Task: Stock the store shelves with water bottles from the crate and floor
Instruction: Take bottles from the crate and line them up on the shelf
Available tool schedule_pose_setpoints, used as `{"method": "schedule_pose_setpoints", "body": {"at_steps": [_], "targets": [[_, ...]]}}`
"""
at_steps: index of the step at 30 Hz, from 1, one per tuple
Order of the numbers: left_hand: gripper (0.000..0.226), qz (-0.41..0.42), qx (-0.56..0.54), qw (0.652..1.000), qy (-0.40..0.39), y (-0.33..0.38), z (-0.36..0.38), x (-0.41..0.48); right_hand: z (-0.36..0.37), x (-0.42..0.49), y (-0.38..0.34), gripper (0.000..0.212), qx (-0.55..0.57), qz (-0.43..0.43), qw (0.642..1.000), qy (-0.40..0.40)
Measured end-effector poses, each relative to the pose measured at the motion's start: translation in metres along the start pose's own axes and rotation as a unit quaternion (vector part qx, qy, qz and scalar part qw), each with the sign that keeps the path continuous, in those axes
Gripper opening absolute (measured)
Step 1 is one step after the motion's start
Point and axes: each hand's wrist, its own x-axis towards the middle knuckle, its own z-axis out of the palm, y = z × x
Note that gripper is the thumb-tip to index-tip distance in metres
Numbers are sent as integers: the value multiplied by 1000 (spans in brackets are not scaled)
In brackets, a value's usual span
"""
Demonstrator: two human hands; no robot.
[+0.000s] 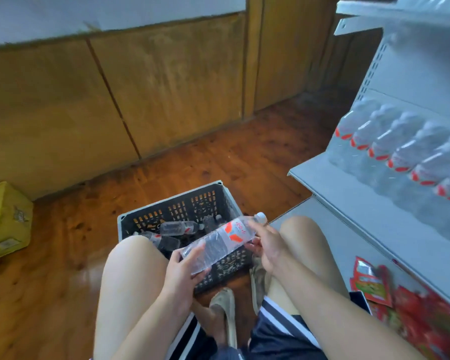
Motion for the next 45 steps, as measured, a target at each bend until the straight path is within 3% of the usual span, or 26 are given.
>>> {"method": "schedule_pose_setpoints", "body": {"at_steps": [5,10,13,17,20,24,27,30,32,35,38,42,45], "targets": [[44,-21,69,990,-125,-3,59,10,-33,-21,5,35,-25,-28,998,55],[58,15,225,941,-251,-22,108,-1,-86,-48,10,45,63,-50,985,153],[70,52,334,881,-330,-36,130,-6,-114,-72,12,52,47,-76,974,211],[40,29,403,785,-469,-53,157,-34,-147,-116,16,18,22,-84,964,252],[58,26,447,714,-538,-69,174,-50,-169,-146,32,24,-30,-63,951,302],[43,67,503,667,-545,-93,200,-59,-197,-179,57,55,-63,-50,932,353],[44,85,503,646,-568,-116,218,-79,-216,-200,77,80,-63,-60,915,395],[43,88,491,635,-589,-140,226,-107,-229,-220,96,64,-53,-71,896,435],[49,114,498,611,-605,-154,229,-122,-235,-229,108,57,-10,-83,886,456],[68,149,513,586,-609,-168,240,-132,-238,-235,112,59,49,-115,873,471],[65,163,515,572,-617,-173,259,-138,-246,-231,107,53,77,-138,858,488],[62,209,504,564,-620,-176,301,-136,-271,-217,85,68,46,-148,837,524],[63,254,473,552,-638,-180,343,-135,-304,-204,59,65,58,-167,826,535]]}}
